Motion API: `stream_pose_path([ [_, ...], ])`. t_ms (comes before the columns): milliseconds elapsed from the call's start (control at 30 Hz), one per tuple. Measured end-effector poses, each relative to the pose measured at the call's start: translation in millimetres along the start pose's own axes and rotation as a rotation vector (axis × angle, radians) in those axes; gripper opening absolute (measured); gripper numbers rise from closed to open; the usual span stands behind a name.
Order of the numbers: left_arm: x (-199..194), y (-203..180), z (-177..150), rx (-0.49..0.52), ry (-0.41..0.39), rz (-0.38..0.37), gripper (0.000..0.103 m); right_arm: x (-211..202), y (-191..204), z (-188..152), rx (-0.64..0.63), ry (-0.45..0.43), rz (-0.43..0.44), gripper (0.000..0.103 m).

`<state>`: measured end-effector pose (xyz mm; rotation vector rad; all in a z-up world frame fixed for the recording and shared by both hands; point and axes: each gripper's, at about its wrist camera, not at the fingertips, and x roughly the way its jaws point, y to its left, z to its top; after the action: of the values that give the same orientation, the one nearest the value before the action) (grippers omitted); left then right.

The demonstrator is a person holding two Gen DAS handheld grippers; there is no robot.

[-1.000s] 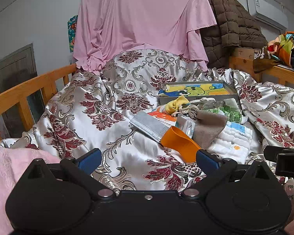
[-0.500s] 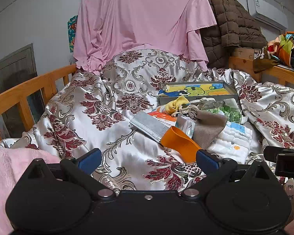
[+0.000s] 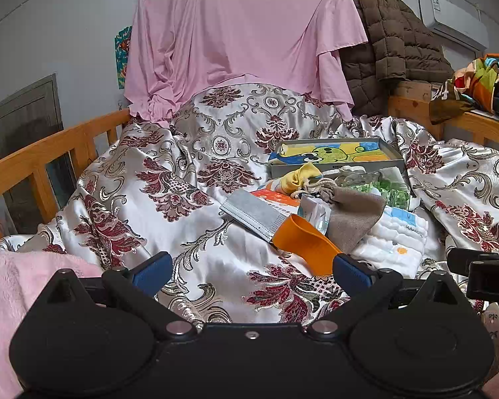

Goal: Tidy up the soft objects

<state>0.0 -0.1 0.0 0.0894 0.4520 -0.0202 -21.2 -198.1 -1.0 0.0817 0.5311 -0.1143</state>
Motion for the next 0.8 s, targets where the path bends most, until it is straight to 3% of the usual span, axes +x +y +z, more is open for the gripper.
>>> stream_pose_path([
  [800,0.0,0.0,0.0,0.0,0.0,-0.001,0.102,-0.1,0.9,-0.5,0.005,0.003,0.004,0.103],
])
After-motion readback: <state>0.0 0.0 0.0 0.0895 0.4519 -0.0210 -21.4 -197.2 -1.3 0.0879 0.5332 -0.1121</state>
